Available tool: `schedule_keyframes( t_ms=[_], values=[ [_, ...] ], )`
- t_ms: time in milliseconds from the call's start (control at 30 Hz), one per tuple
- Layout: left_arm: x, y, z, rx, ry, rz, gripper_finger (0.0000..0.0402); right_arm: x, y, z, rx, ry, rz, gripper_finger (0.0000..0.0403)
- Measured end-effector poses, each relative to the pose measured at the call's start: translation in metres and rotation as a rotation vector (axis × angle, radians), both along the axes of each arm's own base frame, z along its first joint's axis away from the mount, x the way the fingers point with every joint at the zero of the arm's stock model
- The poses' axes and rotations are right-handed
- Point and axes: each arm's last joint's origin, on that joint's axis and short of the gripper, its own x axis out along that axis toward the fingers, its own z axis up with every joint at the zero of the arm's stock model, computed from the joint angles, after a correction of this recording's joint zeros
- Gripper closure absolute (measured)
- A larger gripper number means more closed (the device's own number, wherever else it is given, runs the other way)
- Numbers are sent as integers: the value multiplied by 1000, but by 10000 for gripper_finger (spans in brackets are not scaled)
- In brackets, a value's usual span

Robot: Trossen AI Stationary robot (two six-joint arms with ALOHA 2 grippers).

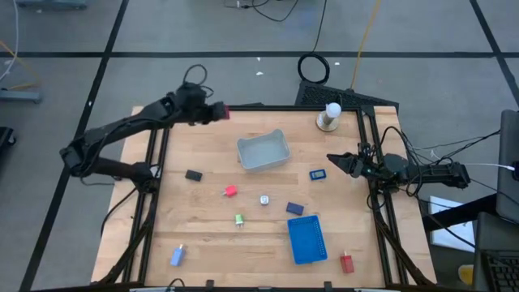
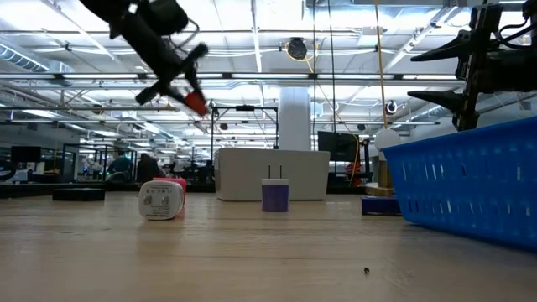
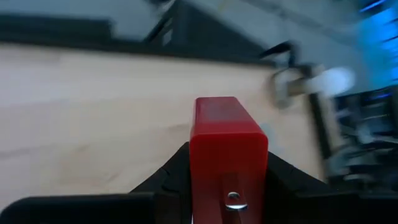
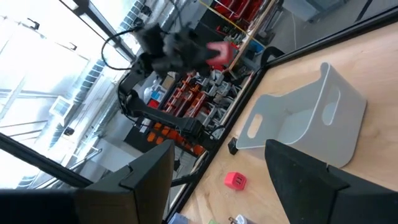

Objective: Pick & Place Office items
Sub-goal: Put the top red charger adapter into the gray bin

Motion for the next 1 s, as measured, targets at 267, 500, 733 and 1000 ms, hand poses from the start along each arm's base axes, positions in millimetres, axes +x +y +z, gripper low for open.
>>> schedule_keyframes(
  t_ms=[267, 500, 733, 1000],
  values=[
    [15, -17, 22, 75, -202, -111, 287, 0, 0, 0, 23, -7, 1, 161],
    [39, -34, 16, 73, -222, -205, 287, 0, 0, 0, 26, -8, 1, 161],
    [60, -46, 7, 57, -239, -266, 287, 0, 0, 0, 26, -8, 1, 161],
    [74, -56, 0, 39, -253, -306, 287, 0, 0, 0, 30, -9, 2, 161]
  ],
)
